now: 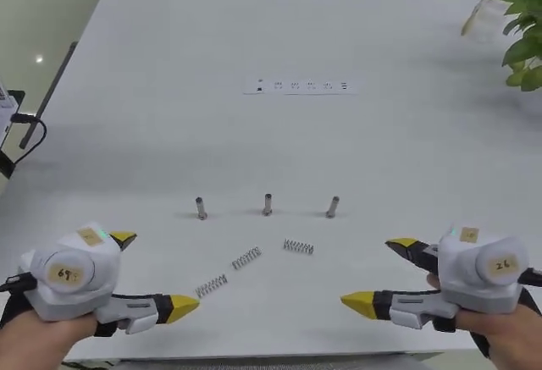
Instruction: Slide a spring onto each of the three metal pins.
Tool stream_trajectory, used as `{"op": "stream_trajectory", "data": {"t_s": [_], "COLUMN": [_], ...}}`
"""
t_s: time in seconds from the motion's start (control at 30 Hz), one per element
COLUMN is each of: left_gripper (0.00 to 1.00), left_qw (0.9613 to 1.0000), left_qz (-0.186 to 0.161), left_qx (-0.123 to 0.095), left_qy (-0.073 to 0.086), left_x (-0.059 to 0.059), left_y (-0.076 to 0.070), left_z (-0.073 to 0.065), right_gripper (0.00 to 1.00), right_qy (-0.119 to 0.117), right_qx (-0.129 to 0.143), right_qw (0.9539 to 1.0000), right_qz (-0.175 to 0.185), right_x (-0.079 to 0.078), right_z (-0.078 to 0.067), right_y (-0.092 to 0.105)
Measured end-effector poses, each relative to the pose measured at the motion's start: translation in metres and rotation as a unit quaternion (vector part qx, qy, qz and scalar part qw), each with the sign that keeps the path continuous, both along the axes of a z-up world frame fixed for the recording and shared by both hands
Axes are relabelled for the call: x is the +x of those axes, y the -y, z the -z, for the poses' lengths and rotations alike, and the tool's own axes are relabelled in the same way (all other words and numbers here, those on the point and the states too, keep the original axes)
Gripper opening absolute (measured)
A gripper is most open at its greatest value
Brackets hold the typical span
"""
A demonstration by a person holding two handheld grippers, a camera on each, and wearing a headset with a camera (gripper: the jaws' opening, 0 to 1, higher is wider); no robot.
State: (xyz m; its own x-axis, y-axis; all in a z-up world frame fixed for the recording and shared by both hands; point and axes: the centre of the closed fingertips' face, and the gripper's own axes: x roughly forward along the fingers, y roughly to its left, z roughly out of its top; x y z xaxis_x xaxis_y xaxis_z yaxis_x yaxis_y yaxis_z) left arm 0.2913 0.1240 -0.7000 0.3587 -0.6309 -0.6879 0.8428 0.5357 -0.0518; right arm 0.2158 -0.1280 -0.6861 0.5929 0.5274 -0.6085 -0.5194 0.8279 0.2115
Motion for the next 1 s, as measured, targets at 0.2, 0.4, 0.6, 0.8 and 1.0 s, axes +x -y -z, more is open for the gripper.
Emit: {"op": "stream_trajectory", "data": {"t_s": [0.2, 0.4, 0.6, 0.8, 1.0], "left_gripper": [0.83, 0.82, 0.8, 0.76, 0.71], "left_qw": [0.9998, 0.9991, 0.998, 0.9973, 0.9963], "left_qz": [0.016, 0.033, 0.049, 0.058, 0.063], "left_qx": [0.01, 0.018, 0.022, 0.022, 0.028], "left_qy": [-0.01, -0.021, -0.034, -0.041, -0.05], "left_x": [-0.001, -0.002, -0.003, -0.002, -0.005], "left_y": [0.006, 0.017, 0.027, 0.035, 0.037], "left_z": [0.013, 0.027, 0.041, 0.05, 0.063], "right_gripper": [0.77, 0.77, 0.77, 0.76, 0.76], "right_qy": [0.001, 0.0, -0.002, -0.003, -0.005], "right_qx": [0.0, -0.002, -0.003, -0.003, -0.004], "right_qw": [1.0, 1.0, 0.9999, 0.9999, 0.9998], "right_qz": [0.004, 0.008, 0.011, 0.016, 0.02], "right_x": [-0.001, -0.003, -0.005, -0.007, -0.009], "right_z": [-0.001, -0.002, -0.002, -0.002, -0.002], "right_y": [0.004, 0.008, 0.01, 0.014, 0.017]}}
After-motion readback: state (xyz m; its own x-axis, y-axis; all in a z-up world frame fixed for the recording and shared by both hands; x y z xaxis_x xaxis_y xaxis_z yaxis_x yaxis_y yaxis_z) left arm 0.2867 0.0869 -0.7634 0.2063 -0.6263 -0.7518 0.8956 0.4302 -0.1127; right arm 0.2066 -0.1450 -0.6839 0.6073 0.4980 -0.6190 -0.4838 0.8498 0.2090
